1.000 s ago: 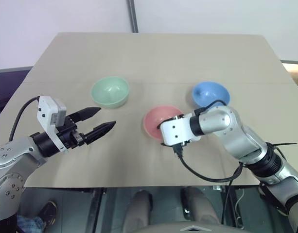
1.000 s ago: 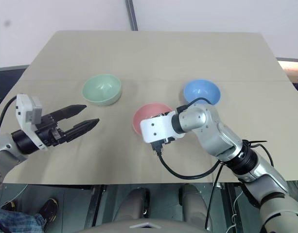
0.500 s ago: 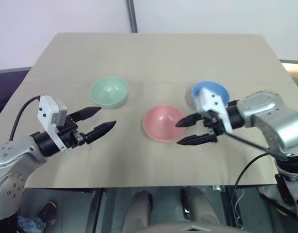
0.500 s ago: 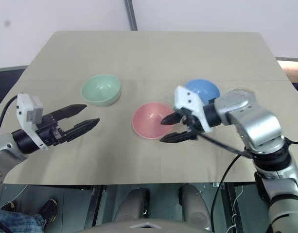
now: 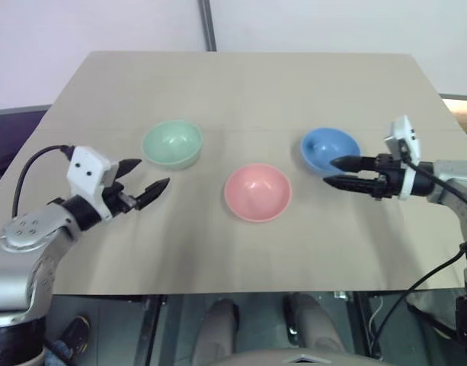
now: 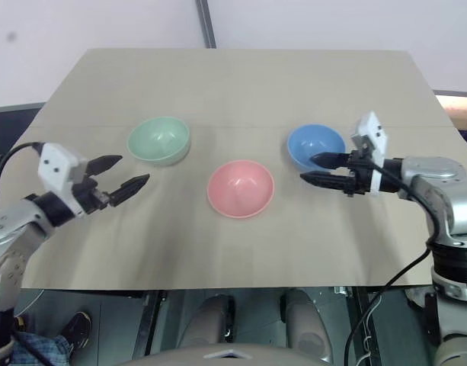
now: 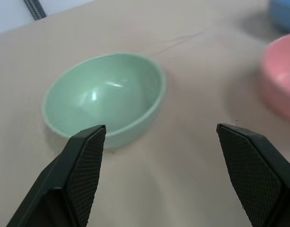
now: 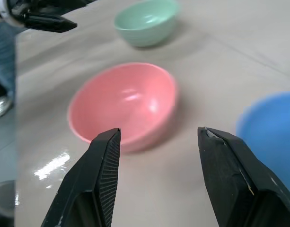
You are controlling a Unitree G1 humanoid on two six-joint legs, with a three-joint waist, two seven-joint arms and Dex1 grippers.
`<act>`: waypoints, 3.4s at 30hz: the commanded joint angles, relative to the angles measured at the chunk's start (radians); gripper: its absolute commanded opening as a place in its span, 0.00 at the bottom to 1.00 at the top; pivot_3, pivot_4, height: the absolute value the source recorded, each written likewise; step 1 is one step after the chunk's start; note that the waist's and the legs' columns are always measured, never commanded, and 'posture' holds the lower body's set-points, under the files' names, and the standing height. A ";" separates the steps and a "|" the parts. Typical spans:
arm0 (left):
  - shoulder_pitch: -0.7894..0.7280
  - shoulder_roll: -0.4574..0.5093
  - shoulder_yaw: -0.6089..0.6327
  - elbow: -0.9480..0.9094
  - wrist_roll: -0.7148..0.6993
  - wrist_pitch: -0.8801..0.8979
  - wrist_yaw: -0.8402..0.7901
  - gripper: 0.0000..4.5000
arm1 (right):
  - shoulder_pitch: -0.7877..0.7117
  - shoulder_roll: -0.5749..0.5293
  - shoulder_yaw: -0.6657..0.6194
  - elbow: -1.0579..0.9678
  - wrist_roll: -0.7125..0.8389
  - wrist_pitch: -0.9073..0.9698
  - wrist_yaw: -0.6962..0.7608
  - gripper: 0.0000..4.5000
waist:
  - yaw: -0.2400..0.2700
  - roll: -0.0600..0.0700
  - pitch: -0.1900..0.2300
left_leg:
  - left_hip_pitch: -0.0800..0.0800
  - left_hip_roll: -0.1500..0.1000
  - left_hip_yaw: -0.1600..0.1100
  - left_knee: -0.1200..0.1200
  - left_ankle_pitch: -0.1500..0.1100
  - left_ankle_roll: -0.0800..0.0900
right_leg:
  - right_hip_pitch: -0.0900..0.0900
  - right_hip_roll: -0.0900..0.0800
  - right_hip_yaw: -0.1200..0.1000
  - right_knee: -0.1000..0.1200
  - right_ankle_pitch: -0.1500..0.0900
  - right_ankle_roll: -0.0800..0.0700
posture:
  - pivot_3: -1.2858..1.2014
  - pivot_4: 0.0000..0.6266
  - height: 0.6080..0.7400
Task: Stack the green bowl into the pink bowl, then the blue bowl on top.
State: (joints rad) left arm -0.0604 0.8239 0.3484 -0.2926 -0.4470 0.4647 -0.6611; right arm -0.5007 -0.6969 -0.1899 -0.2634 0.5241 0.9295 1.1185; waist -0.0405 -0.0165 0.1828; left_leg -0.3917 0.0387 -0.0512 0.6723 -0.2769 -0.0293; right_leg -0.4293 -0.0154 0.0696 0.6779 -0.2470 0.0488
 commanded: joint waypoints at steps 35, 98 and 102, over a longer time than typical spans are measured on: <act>-0.602 0.025 -0.487 0.700 0.518 -0.547 -0.336 0.07 | 0.000 -0.103 -0.031 -0.046 0.182 -0.092 -0.102 0.64 | 0.001 0.000 0.000 | -0.005 0.000 0.000 0.003 0.000 0.000 | -0.002 0.000 0.000 0.000 0.000 0.000 | 0.52 0.24 1.00; -0.599 0.044 -0.036 0.115 -0.306 0.519 -0.434 0.79 | -0.048 -0.211 0.174 0.097 0.020 -0.159 -0.099 0.64 | -0.002 0.000 0.000 | -0.006 0.000 -0.001 0.010 -0.001 0.002 | 0.000 0.000 -0.001 0.002 0.000 0.001 | 0.52 0.24 1.00; -0.510 0.084 0.074 0.096 -0.408 0.573 -0.442 0.79 | -0.106 -0.188 0.256 0.163 -0.071 -0.186 -0.114 0.64 | 0.000 0.000 0.000 | -0.006 0.000 -0.001 0.010 -0.001 0.002 | -0.001 0.000 -0.001 0.001 0.000 0.001 | 0.52 0.24 1.00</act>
State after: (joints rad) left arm -0.5943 0.8779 0.3367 -0.1524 -0.7872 1.0083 -1.0912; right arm -0.5684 -0.8924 0.0505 -0.1114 0.4901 0.7723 1.0121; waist -0.0410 -0.0163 0.1832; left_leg -0.3978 0.0388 -0.0521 0.6827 -0.2780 -0.0272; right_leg -0.4301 -0.0159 0.0687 0.6790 -0.2469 0.0497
